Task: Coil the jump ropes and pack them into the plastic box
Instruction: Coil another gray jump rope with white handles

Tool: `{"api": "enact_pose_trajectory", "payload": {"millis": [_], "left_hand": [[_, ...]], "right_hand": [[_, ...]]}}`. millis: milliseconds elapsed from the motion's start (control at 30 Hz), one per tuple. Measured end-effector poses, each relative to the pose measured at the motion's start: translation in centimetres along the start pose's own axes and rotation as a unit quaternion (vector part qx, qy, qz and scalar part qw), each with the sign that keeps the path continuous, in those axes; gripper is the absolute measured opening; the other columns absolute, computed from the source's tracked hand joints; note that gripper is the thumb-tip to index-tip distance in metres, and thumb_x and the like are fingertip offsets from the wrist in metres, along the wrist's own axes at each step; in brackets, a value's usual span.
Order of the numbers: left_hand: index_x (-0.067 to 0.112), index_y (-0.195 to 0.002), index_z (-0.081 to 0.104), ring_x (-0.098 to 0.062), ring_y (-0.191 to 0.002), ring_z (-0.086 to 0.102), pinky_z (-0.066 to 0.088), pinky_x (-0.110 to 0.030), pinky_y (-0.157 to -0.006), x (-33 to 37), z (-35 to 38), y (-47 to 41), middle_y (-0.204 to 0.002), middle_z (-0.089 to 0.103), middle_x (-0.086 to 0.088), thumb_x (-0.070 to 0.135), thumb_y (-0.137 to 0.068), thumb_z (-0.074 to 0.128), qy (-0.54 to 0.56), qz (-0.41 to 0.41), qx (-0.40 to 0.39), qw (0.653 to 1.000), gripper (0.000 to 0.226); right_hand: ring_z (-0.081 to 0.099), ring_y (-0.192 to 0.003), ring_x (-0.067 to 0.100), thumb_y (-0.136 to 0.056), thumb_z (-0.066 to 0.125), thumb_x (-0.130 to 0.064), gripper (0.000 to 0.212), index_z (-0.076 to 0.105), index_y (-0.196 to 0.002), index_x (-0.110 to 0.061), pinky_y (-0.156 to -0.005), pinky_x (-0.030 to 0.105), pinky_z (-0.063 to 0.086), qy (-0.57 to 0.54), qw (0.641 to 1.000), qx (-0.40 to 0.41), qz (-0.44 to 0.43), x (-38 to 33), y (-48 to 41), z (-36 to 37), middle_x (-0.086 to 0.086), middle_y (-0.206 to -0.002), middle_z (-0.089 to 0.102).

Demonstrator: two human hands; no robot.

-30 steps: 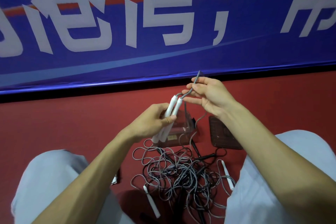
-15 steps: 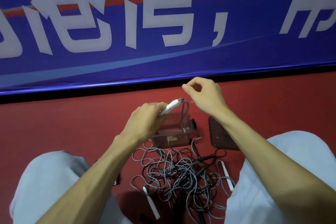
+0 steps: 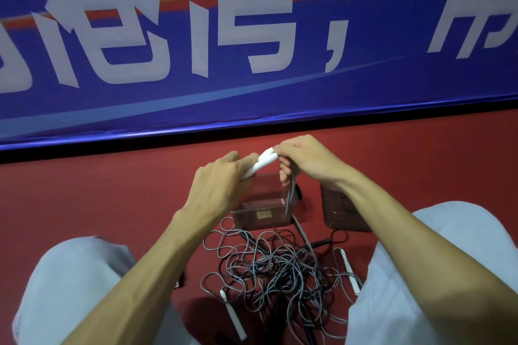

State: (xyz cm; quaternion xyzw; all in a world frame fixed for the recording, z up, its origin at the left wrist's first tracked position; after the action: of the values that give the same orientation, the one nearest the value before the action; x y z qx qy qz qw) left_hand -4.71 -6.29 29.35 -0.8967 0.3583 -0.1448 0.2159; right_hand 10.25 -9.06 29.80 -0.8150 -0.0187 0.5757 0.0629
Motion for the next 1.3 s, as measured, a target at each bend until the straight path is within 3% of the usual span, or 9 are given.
{"api": "enact_pose_trajectory", "payload": {"millis": [100,233,400,533,733,867,1000,1167,1300], "left_hand": [[0.033,-0.113,0.062,-0.019,-0.071,0.052,0.037,-0.031,-0.057,-0.3,0.7,-0.2,-0.079,0.051,0.004,0.023,-0.089,0.061,0.137,-0.028,-0.024,0.990,0.026],[0.023,-0.099,0.063,-0.008,-0.055,0.053,0.038,-0.013,-0.048,-0.5,1.5,-0.2,-0.078,0.060,0.004,0.014,-0.088,0.062,0.267,-0.072,-0.097,0.956,0.014],[0.027,-0.091,0.053,-0.016,-0.057,0.054,0.047,-0.032,-0.057,-0.1,2.6,0.0,-0.075,0.060,0.001,0.021,-0.091,0.060,0.323,-0.099,-0.159,0.928,0.009],[0.024,-0.074,0.048,-0.013,-0.050,0.048,0.035,-0.017,-0.043,-0.6,1.6,-0.3,-0.064,0.056,0.004,0.033,-0.096,0.058,0.264,-0.126,-0.099,0.951,0.025],[0.018,-0.065,0.047,-0.017,-0.048,0.041,0.031,-0.029,-0.047,-1.6,0.7,-0.1,-0.055,0.049,0.002,0.044,-0.093,0.060,0.264,-0.199,-0.037,0.943,0.041],[0.015,-0.068,0.052,-0.017,-0.042,0.029,0.028,-0.029,-0.049,-3.1,1.0,-0.2,-0.052,0.041,0.001,0.046,-0.089,0.065,0.455,-0.299,0.018,0.839,0.039],[0.014,-0.068,0.054,-0.012,-0.036,0.022,0.022,-0.021,-0.044,-2.3,1.1,0.1,-0.074,0.055,-0.021,0.041,-0.094,0.061,0.590,-0.316,0.031,0.743,0.038],[0.015,-0.082,0.046,-0.007,-0.036,0.020,0.027,-0.019,-0.037,-2.6,0.3,-0.3,-0.101,0.074,-0.015,0.041,-0.099,0.051,0.714,-0.308,0.079,0.624,0.031],[0.014,-0.084,0.044,-0.006,-0.037,0.025,0.030,-0.017,-0.037,-3.4,0.5,-0.2,-0.084,0.071,-0.016,0.039,-0.101,0.048,0.744,-0.317,0.100,0.579,0.030]], "right_hand": [[0.054,-0.046,0.016,-0.100,0.044,-0.010,0.040,0.044,-0.060,-0.009,-0.051,0.029,0.051,-0.065,0.998,0.027,-0.005,-0.2,-0.1,-0.2,0.007,-0.053,0.045],[0.055,-0.047,0.016,-0.101,0.044,-0.014,0.040,0.044,-0.060,-0.011,-0.052,0.032,0.053,-0.117,0.990,0.081,-0.003,-0.2,-0.2,-1.2,0.003,-0.053,0.049],[0.054,-0.048,0.019,-0.100,0.044,-0.014,0.040,0.044,-0.061,-0.010,-0.052,0.031,0.054,-0.186,0.972,0.142,0.001,0.1,-0.3,-2.4,0.006,-0.055,0.051],[0.053,-0.047,0.020,-0.101,0.045,-0.019,0.039,0.048,-0.063,-0.009,-0.052,0.030,0.051,-0.175,0.970,0.169,-0.003,0.1,-0.3,-2.6,0.006,-0.055,0.052],[0.060,-0.053,0.023,-0.101,0.035,-0.048,0.055,0.053,-0.069,-0.007,-0.052,0.032,0.055,-0.107,0.993,0.045,0.020,-0.1,0.1,-1.0,0.010,-0.060,0.057],[0.067,-0.074,0.038,-0.102,0.044,-0.037,0.035,0.053,-0.078,-0.013,-0.064,0.035,0.045,0.083,0.994,-0.071,-0.005,0.6,0.1,1.1,0.003,-0.065,0.066],[0.063,-0.068,0.016,-0.099,0.054,-0.017,0.012,0.053,-0.087,-0.015,-0.065,0.026,0.050,0.117,0.984,-0.128,-0.036,0.7,0.1,2.4,0.002,-0.075,0.069],[0.066,-0.076,0.018,-0.098,0.055,-0.021,0.012,0.055,-0.086,-0.022,-0.078,0.041,0.053,0.271,0.935,-0.229,-0.020,3.0,0.7,4.8,-0.007,-0.078,0.073],[0.064,-0.071,0.006,-0.102,0.045,-0.024,0.021,0.052,-0.083,-0.026,-0.076,0.024,0.049,0.277,0.929,-0.242,-0.029,3.0,0.9,6.5,-0.006,-0.065,0.069]]}}
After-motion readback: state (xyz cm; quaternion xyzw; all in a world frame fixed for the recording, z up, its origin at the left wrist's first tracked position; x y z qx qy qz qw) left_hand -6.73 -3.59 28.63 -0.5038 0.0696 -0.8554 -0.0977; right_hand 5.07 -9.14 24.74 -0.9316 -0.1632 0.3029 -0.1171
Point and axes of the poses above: each hand's wrist, its own y-axis away from the middle knuckle, its own z-axis out of the palm, x = y × z, the point moved 6 cm from there along -y, towards the middle knuckle
